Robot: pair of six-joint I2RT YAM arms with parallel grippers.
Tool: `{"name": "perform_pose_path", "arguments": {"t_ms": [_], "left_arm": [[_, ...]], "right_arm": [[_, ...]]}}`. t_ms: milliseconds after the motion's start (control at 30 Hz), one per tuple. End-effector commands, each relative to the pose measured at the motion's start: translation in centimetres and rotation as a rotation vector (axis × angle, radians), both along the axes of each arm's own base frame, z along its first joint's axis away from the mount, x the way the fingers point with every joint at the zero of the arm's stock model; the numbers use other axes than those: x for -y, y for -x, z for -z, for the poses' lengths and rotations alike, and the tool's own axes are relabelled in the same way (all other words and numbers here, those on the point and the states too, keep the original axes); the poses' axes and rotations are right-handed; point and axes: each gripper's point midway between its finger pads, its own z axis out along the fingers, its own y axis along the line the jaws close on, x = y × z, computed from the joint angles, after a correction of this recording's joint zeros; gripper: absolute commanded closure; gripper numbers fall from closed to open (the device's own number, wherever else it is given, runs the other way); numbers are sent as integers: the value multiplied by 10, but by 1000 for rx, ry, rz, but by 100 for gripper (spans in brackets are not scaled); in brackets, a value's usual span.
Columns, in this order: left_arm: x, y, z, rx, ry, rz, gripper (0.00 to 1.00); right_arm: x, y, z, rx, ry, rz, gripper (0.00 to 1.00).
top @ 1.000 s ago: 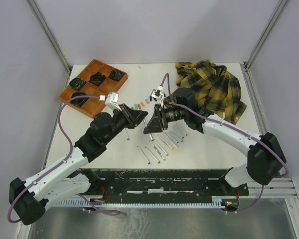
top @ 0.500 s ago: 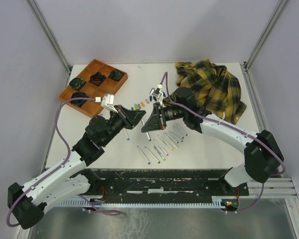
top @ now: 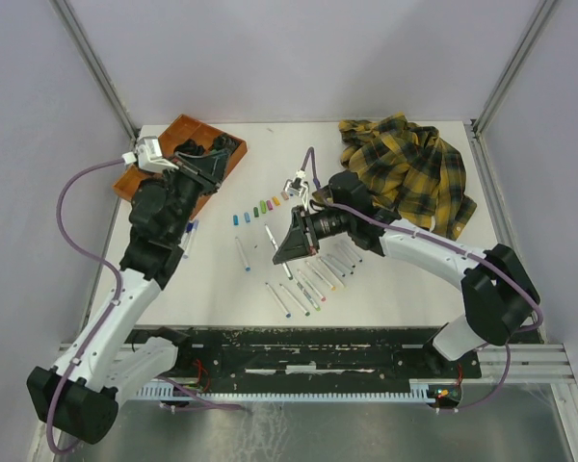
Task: Open the pen caps
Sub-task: Open the pen cap from the pen, then place the pen cap at the center of the board.
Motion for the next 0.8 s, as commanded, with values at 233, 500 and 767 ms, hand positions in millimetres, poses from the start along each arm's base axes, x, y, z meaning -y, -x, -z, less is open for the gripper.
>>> {"name": "perform_pose_path", "arguments": {"t_ms": [233,500,767], "left_arm": [[-29,-21,151,-394,-289,-149,97],[-52,-29,260,-724,-496,-229,97],[-77,-52,311,-901,-672,-343,97]], "right_arm": [[9,-2,-7,161,58,-10,100],[9,-4,-2,157,74,-11,100],[10,-6,0,158,80,-12,100]]}}
